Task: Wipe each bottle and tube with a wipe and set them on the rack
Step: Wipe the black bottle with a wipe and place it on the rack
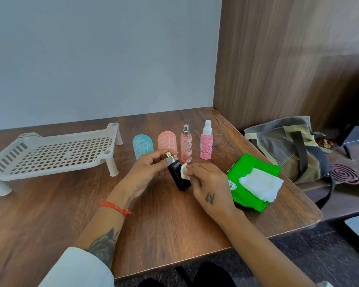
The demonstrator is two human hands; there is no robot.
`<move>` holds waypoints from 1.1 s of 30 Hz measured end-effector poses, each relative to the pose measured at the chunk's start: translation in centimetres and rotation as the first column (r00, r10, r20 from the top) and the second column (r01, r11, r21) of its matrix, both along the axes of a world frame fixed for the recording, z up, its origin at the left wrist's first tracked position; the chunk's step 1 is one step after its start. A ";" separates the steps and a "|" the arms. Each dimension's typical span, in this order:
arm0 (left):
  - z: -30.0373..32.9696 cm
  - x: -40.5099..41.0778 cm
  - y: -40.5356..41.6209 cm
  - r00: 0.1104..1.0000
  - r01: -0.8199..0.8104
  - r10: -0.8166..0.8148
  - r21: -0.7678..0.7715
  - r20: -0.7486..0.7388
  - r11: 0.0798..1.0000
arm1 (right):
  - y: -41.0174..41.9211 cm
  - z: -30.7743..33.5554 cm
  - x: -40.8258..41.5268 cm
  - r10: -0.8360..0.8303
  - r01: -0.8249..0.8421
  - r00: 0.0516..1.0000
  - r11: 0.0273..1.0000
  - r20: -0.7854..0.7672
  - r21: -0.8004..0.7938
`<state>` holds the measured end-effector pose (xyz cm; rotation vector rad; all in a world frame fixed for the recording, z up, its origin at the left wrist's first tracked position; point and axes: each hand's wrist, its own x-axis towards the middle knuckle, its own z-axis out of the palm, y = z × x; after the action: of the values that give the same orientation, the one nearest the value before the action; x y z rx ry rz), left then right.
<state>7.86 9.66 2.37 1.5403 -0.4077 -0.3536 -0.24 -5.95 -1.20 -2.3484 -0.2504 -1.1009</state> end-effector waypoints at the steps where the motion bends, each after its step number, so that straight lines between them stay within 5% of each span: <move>1: 0.0 0.0 0.0 1.000 -0.002 0.002 -0.002 -0.004 1.000 | 0.0 0.1 0.0 -0.013 0.013 1.000 1.000 0.011 0.006; 11: 0.0 0.0 0.2 1.000 0.028 -0.028 -0.007 0.008 1.000 | 0.5 0.6 -0.6 0.165 -0.165 0.986 0.982 -0.005 -0.093; 26: 0.1 0.0 0.0 1.000 -0.001 0.001 -0.009 -0.017 1.000 | -0.2 0.5 -0.4 -0.039 0.039 0.999 0.999 0.013 0.012; 33: 0.1 0.0 0.2 1.000 0.002 -0.003 0.021 0.014 1.000 | 0.2 0.7 -0.8 0.152 -0.155 0.988 0.984 -0.041 -0.090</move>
<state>7.87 9.88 2.50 1.5637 -0.4177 -0.3506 -1.01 -5.78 -0.55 -2.3815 -0.4715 -0.9939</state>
